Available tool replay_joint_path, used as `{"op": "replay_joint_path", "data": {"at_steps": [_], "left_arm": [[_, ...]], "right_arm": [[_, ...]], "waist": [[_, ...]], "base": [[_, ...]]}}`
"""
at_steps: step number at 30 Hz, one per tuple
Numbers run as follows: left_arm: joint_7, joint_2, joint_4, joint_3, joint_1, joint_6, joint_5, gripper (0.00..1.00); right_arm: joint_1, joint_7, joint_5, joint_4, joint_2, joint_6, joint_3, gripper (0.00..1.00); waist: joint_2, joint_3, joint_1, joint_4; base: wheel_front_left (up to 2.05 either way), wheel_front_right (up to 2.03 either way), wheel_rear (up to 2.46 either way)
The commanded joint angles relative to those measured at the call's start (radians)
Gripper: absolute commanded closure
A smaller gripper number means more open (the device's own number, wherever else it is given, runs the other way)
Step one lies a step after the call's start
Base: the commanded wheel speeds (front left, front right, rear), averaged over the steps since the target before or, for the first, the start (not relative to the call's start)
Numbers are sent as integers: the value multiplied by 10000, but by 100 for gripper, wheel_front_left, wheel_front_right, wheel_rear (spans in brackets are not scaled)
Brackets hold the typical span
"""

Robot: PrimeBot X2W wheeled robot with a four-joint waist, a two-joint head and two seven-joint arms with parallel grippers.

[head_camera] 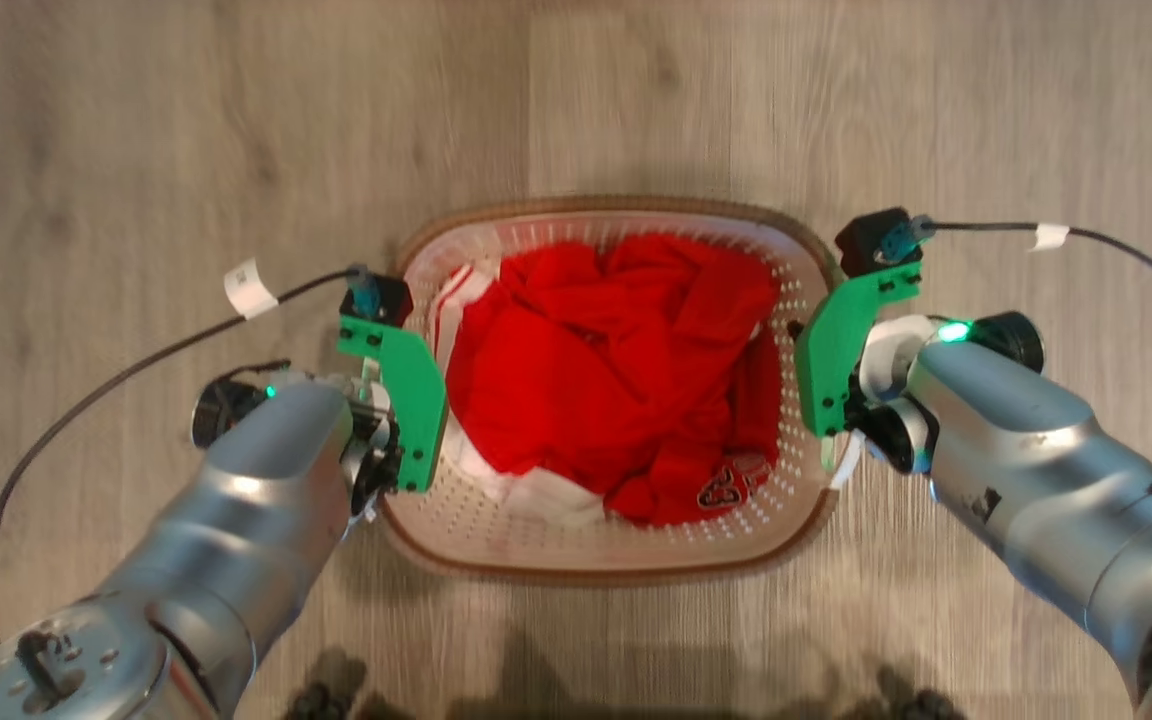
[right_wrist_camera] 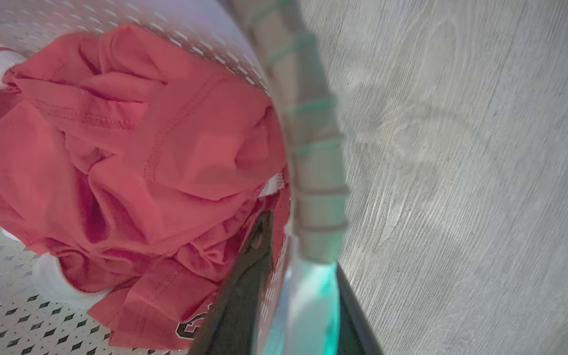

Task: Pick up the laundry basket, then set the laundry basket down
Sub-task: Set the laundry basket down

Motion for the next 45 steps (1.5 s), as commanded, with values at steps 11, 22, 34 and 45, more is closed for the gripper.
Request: {"op": "replay_joint_path", "data": {"at_steps": [11,22,34,45], "left_arm": [[-670,-56,-99,-187,-857,308,614,100],[-1165,-56,-455,-209,-1224,716,884,100],[-1710,-56,-532,-217,-1374,993,820,100],[-1841,-56,-638,-224,-1463,1270,730,77]], "right_arm": [[-802,-770,-180,-24,557,171,53,100],[-1153,-1702,-512,74,598,171,58,100],[-1260,-2183,-1033,280,559,171,59,100],[-1394,-2383,-1164,455,480,171,59,100]], "waist": [[0,2938,-4,-644],[0,3933,-4,-569],[0,4053,-4,-432],[0,4096,-4,-300]], "base": [[0,0,0],[0,0,0],[0,0,0],[0,0,0]]}}
